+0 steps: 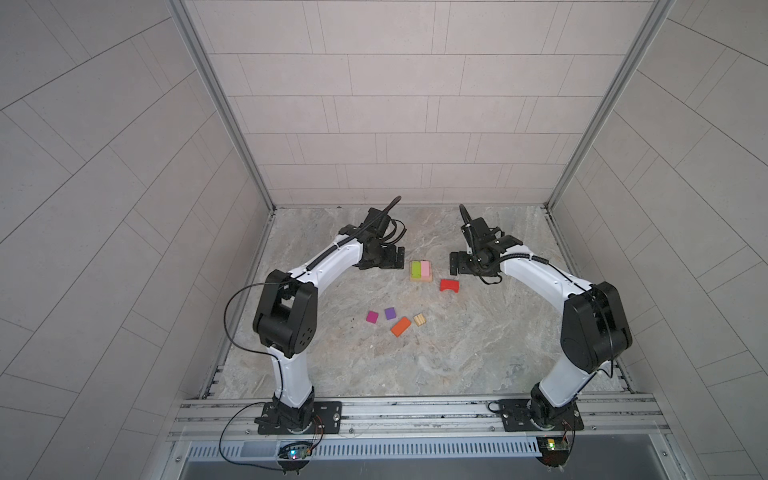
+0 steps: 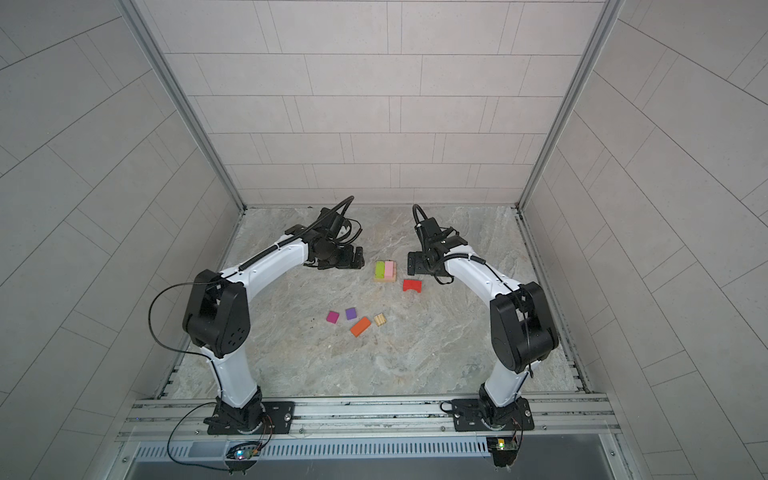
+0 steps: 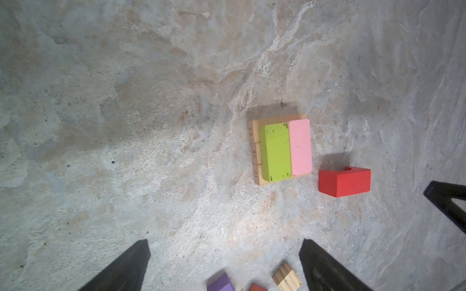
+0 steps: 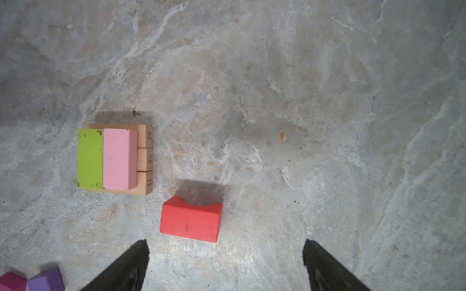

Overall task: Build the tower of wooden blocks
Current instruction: 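Raise both grippers off the stack while the left arm draws back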

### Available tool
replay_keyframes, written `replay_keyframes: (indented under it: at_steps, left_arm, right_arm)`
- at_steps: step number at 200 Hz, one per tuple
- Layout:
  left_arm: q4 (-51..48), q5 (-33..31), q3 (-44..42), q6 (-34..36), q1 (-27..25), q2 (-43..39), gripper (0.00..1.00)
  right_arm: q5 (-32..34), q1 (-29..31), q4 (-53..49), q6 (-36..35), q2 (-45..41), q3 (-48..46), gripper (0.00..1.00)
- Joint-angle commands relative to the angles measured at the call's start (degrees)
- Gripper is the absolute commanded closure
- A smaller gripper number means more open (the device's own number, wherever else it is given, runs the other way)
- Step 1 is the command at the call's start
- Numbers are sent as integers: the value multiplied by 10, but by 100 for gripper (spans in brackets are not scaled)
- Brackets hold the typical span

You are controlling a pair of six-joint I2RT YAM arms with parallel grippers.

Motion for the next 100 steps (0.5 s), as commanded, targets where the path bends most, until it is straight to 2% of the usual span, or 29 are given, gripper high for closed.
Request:
replay_keyframes:
  at_steps: [1, 50, 100]
  left_arm:
    - [-27, 17, -18, -5, 0, -39, 0]
    - [-52, 61, -44, 6, 10, -104, 0]
    - [-68, 78, -74, 42, 21, -185, 0]
  right_arm:
    - [27, 11, -15, 20, -19, -12, 3]
    - [51, 31, -27, 30, -13, -14, 3]
    - [54, 55, -23, 47, 12, -4, 6]
